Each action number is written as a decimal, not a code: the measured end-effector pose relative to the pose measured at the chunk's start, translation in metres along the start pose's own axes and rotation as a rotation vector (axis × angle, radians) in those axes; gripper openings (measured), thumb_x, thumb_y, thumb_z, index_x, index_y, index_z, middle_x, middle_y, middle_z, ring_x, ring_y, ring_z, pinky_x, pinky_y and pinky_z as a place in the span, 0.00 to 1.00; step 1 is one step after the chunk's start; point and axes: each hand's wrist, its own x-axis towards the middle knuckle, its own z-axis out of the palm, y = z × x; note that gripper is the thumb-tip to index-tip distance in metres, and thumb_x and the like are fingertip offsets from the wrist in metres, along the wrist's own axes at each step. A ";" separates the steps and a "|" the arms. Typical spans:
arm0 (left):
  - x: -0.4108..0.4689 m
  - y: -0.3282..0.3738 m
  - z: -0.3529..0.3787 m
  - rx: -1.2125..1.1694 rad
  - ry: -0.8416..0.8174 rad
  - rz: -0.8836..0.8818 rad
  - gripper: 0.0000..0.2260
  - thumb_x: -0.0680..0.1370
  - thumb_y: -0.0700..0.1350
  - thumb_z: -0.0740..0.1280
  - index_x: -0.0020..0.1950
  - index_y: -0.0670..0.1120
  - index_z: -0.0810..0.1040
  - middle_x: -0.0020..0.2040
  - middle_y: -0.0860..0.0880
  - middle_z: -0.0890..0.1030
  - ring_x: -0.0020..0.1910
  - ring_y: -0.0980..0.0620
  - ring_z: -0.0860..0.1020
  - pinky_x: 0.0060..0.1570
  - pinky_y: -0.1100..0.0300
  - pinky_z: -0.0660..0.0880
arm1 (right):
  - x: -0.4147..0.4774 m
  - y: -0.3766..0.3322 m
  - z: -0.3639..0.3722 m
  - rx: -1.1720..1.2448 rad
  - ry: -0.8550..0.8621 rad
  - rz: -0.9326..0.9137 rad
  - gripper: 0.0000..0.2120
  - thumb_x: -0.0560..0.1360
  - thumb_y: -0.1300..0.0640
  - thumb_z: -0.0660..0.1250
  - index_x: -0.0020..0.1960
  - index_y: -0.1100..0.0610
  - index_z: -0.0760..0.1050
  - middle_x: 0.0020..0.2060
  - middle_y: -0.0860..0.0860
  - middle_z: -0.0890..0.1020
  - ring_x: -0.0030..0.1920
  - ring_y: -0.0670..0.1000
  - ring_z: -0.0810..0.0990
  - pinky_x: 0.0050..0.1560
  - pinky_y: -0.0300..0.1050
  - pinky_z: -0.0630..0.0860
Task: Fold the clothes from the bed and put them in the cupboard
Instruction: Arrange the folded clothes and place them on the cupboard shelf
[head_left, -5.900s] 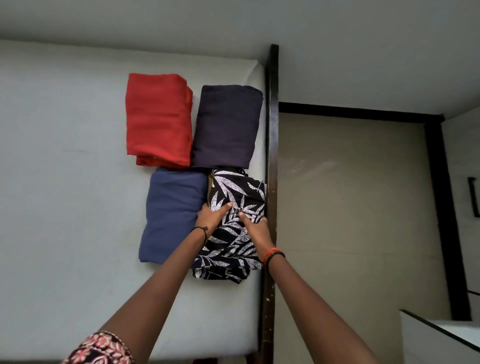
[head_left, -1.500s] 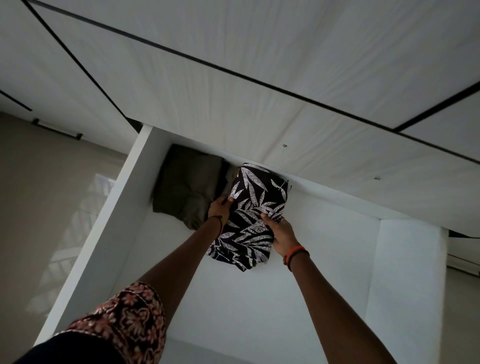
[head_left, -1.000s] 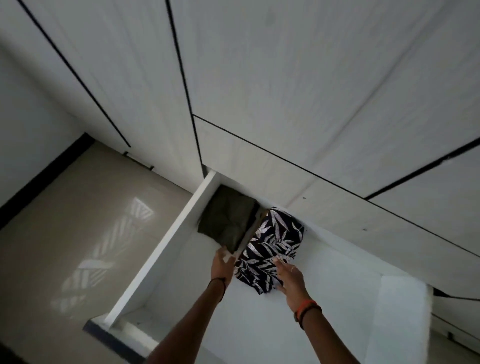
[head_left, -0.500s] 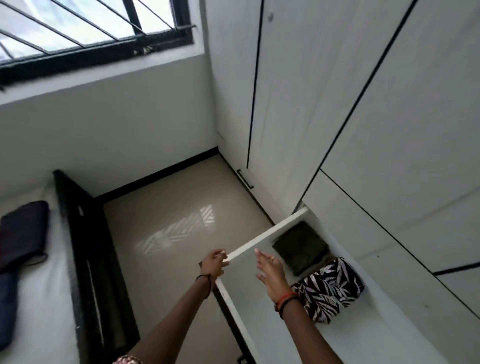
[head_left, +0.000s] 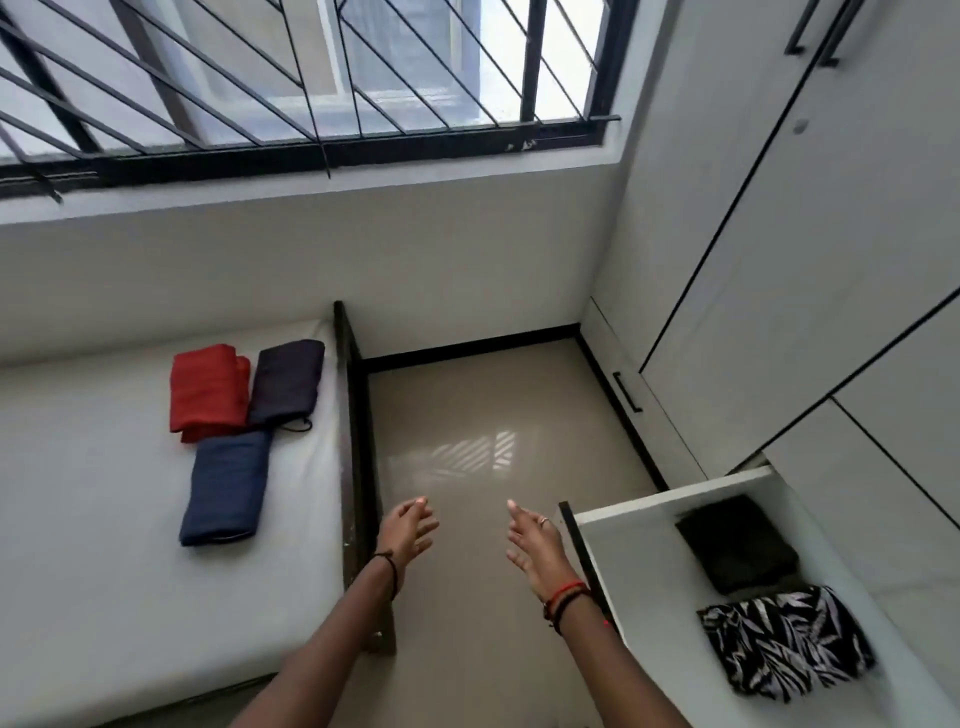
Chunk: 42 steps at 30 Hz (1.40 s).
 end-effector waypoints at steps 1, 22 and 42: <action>-0.001 -0.001 -0.019 -0.025 0.008 0.004 0.06 0.81 0.43 0.60 0.56 0.43 0.73 0.53 0.44 0.76 0.43 0.51 0.77 0.40 0.60 0.71 | -0.005 0.006 0.014 -0.007 -0.009 -0.001 0.08 0.75 0.51 0.69 0.48 0.52 0.72 0.49 0.51 0.75 0.55 0.52 0.74 0.52 0.49 0.71; 0.045 0.023 -0.238 -0.233 0.180 -0.138 0.11 0.81 0.45 0.60 0.59 0.41 0.75 0.57 0.43 0.78 0.53 0.48 0.77 0.53 0.53 0.72 | 0.006 0.056 0.244 -0.279 -0.161 0.091 0.11 0.75 0.53 0.69 0.52 0.56 0.72 0.49 0.52 0.76 0.54 0.52 0.73 0.58 0.52 0.71; 0.210 0.077 -0.340 -0.330 0.465 -0.125 0.13 0.81 0.42 0.60 0.62 0.38 0.74 0.55 0.42 0.77 0.52 0.45 0.78 0.48 0.55 0.73 | 0.150 0.048 0.404 -0.253 -0.242 0.265 0.14 0.80 0.51 0.60 0.55 0.62 0.68 0.51 0.60 0.77 0.49 0.56 0.78 0.42 0.42 0.77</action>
